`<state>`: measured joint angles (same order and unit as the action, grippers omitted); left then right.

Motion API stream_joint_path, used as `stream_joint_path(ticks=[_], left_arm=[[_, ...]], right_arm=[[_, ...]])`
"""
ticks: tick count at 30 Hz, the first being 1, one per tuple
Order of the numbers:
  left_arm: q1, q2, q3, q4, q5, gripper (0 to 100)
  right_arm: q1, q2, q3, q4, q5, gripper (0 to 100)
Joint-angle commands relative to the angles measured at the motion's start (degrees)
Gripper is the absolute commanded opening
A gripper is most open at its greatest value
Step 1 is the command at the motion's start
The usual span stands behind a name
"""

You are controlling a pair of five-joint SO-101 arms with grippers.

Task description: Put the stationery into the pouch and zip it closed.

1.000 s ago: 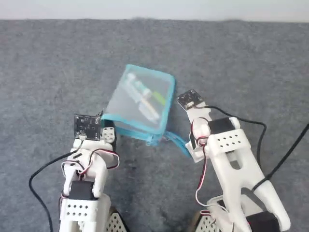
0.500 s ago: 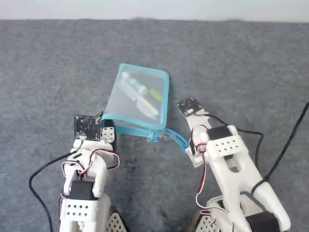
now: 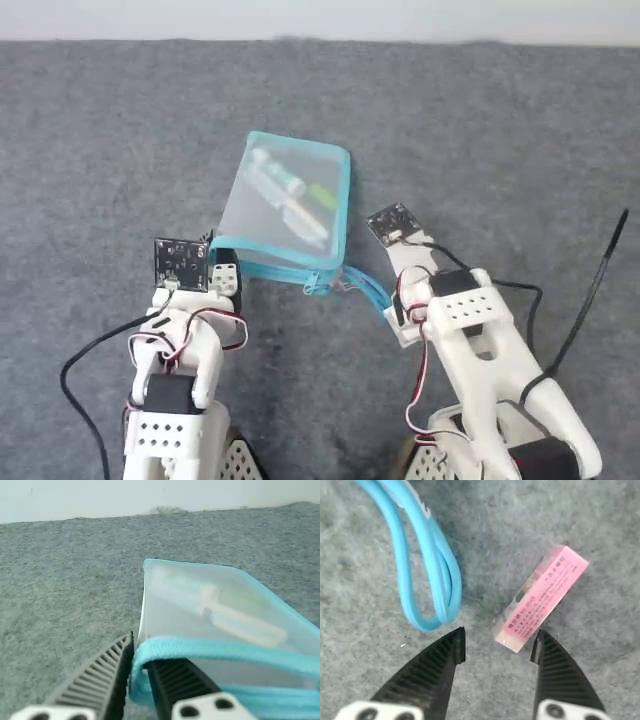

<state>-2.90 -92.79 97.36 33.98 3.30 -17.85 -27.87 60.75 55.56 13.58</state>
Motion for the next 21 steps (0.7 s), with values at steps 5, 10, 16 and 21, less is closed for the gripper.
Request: stream_joint_path(ticks=[5,10,16,21], left_arm=[[0.5,-1.1,-0.5,-2.3,0.6,1],[0.3,-1.1,-0.5,-2.3,0.6,1],[0.5,-1.1,-0.5,-2.3,0.6,1],[0.5,-1.1,-0.5,-2.3,0.6,1]], right_arm=[[0.7,-1.9,-0.1,-2.3,-2.4,22.3],[0.7,-1.9,1.9,-6.5,-2.5,22.3],[4.2,-1.9,2.6,-8.6,-2.5,22.3],[7.2,-1.9,2.6,-8.5,-2.6,22.3]])
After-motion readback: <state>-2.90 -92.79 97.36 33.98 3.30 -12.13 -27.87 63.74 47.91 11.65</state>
